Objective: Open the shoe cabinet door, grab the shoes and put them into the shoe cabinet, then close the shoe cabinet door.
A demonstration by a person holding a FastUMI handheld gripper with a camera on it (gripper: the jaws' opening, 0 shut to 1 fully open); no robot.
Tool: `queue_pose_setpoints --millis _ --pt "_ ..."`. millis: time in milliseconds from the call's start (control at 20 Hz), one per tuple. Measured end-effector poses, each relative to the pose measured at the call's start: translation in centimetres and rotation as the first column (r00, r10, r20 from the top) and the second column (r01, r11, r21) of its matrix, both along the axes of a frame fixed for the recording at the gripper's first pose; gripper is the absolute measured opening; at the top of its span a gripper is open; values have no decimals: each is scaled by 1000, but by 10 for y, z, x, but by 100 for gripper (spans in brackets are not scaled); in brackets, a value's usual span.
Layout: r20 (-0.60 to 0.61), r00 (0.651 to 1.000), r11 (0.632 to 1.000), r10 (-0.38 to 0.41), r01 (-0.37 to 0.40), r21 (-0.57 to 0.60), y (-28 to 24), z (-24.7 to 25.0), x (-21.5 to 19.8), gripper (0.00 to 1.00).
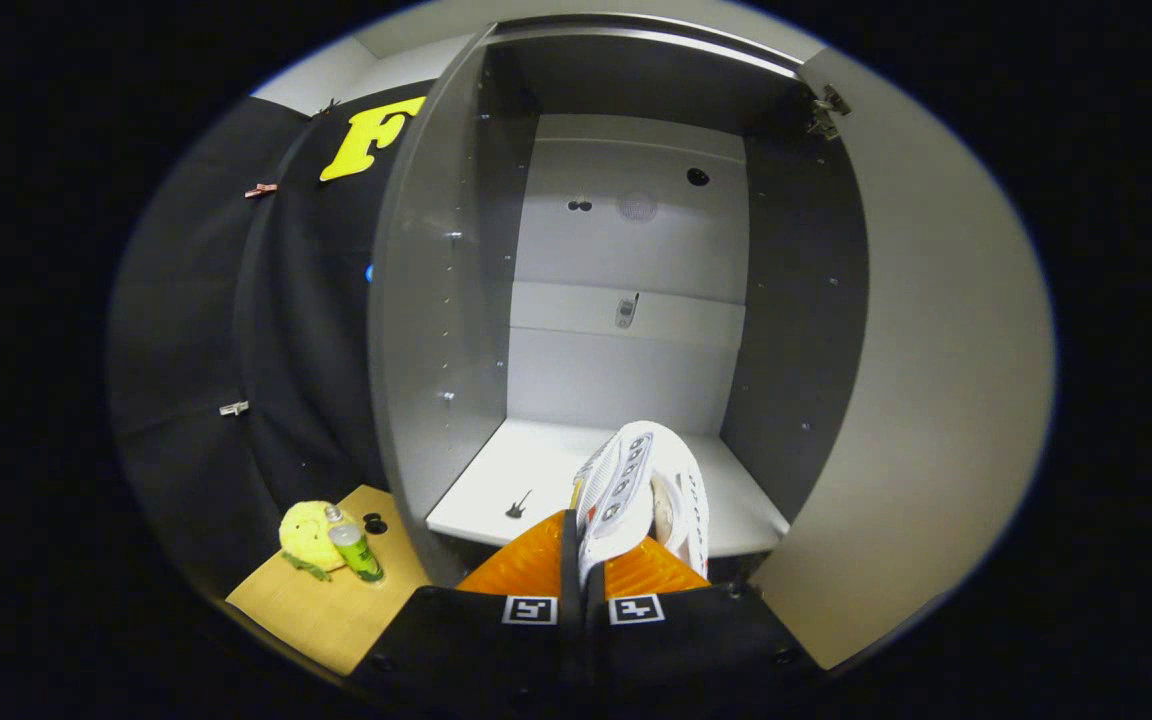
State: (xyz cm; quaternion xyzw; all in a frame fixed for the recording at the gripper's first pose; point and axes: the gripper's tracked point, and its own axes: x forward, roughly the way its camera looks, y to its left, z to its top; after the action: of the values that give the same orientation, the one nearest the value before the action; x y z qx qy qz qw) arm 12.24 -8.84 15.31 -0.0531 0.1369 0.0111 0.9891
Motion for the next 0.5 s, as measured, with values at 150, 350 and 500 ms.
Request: queue_pose_setpoints --millis 150,350,500 --pt "5 1000 1000 19 -19 -9 -13 -3 50 4" --pt "-12 1000 1000 15 -15 -3 -31 -20 104 4" --pt "-43 999 1000 31 -31 -1 -35 -40 136 4"
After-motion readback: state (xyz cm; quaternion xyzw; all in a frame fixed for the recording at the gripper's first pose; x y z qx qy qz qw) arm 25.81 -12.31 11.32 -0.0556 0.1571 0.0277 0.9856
